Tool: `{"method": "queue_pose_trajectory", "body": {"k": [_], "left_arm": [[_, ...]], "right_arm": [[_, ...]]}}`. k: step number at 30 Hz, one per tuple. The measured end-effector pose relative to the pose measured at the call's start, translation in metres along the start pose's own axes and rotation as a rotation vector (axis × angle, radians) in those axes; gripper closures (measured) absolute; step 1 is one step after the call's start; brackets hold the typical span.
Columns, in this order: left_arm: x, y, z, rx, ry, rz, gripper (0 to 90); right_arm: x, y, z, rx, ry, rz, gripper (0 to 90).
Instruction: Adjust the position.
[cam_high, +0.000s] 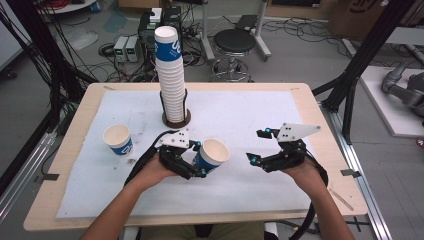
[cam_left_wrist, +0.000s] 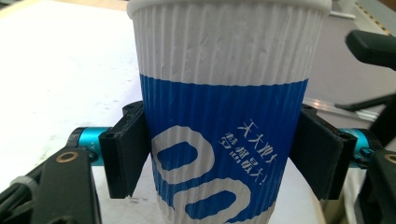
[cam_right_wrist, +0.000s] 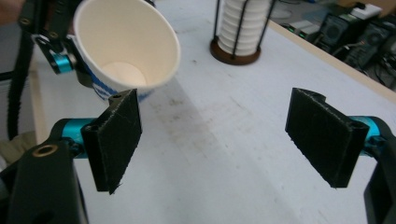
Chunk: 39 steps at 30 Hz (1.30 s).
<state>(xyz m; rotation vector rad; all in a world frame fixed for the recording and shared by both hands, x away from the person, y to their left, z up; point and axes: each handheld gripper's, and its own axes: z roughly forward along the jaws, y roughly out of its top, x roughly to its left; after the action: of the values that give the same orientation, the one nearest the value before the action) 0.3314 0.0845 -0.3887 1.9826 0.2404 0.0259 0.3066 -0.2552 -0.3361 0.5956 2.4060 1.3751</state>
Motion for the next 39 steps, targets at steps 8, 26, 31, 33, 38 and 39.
{"method": "queue_pose_trajectory", "body": {"k": [8, 26, 31, 33, 38, 39], "left_arm": [[0.005, -0.011, -0.001, -0.077, 0.054, -0.007, 25.4], [0.007, -0.021, -0.005, -0.247, 0.11, 0.02, 25.4], [0.007, -0.023, -0.004, -0.291, 0.116, 0.026, 25.4], [0.007, -0.024, -0.004, -0.312, 0.119, 0.022, 25.4], [0.006, -0.027, -0.005, -0.336, 0.13, 0.02, 25.4], [0.006, -0.027, -0.005, -0.338, 0.132, 0.019, 25.4]], "right_arm": [[-0.011, -0.032, 0.0, 0.019, -0.079, 0.095, 19.1], [-0.015, -0.063, -0.009, -0.001, -0.219, 0.172, 19.1], [-0.014, -0.064, -0.01, -0.005, -0.228, 0.168, 19.1], [-0.014, -0.064, -0.01, -0.011, -0.228, 0.166, 19.1], [-0.014, -0.064, -0.012, -0.023, -0.237, 0.172, 19.1], [-0.013, -0.064, -0.012, -0.021, -0.235, 0.173, 19.1]]}}
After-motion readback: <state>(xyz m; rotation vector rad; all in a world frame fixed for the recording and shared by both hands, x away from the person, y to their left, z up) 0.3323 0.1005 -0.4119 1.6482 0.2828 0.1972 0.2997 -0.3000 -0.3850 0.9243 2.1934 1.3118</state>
